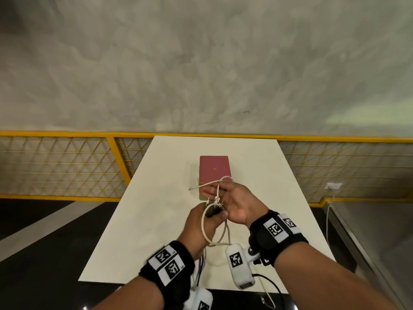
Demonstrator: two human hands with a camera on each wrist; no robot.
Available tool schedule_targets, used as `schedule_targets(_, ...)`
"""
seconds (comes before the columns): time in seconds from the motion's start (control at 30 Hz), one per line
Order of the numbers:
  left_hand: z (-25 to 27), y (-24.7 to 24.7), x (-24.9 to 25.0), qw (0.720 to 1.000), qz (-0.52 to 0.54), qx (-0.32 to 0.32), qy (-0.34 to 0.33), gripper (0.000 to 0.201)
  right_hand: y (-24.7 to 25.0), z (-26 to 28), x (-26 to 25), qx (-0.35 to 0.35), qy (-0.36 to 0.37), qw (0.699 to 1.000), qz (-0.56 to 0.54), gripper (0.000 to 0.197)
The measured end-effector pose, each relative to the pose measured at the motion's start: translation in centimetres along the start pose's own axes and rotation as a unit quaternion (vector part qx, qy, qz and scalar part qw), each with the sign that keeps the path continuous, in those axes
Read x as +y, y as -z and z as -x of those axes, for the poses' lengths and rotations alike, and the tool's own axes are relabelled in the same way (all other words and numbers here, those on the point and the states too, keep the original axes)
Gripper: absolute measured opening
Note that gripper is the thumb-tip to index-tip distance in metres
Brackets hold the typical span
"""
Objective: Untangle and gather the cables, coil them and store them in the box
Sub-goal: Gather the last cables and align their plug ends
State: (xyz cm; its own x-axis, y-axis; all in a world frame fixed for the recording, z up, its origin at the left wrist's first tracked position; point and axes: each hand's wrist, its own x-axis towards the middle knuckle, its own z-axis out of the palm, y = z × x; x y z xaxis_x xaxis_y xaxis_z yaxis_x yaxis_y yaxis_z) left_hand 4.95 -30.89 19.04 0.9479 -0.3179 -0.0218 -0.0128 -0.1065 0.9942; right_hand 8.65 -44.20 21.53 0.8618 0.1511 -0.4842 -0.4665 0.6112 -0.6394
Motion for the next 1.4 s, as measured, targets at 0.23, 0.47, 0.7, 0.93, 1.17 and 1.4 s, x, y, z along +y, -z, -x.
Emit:
schedule_targets(0.23, 1.0, -0.1, -0.1, 0.998, -0.004, -0.053, 0.034, 0.02, 0.6, 0.3, -0.9, -0.025, -0.021, 0.998, 0.048, 0.031)
schedule_targets(0.47, 5.5, 3.7, -4.7, 0.963, -0.208, -0.137, 0.101, 0.023, 2.1, 0.0, -3.3, 0.045, -0.016, 0.998, 0.032, 0.024)
schedule_targets(0.7, 6.9, 6.8, -4.6, 0.946, -0.254, -0.169, 0.105, 0.021, 3.2, -0.5, -4.5, 0.135, -0.006, 0.991, 0.013, 0.032)
schedule_targets(0.93, 7.9, 6.9, -4.1, 0.953, -0.23, -0.181, 0.076, 0.018, 3.3, -0.1, -5.3, 0.101, 0.004, 0.992, 0.078, 0.019)
schedule_targets(1.17, 5.4, 8.6, -3.3, 0.978, 0.042, 0.13, 0.155, 0.019, 3.8, 5.7, -1.2, 0.015, -0.026, 0.929, 0.369, 0.022)
schedule_targets(1.4, 3.4, 9.1, 0.6, 0.976, 0.18, 0.107, 0.067, 0.025, 7.2, 8.5, 9.9, -0.35, 0.164, 0.782, 0.489, 0.028)
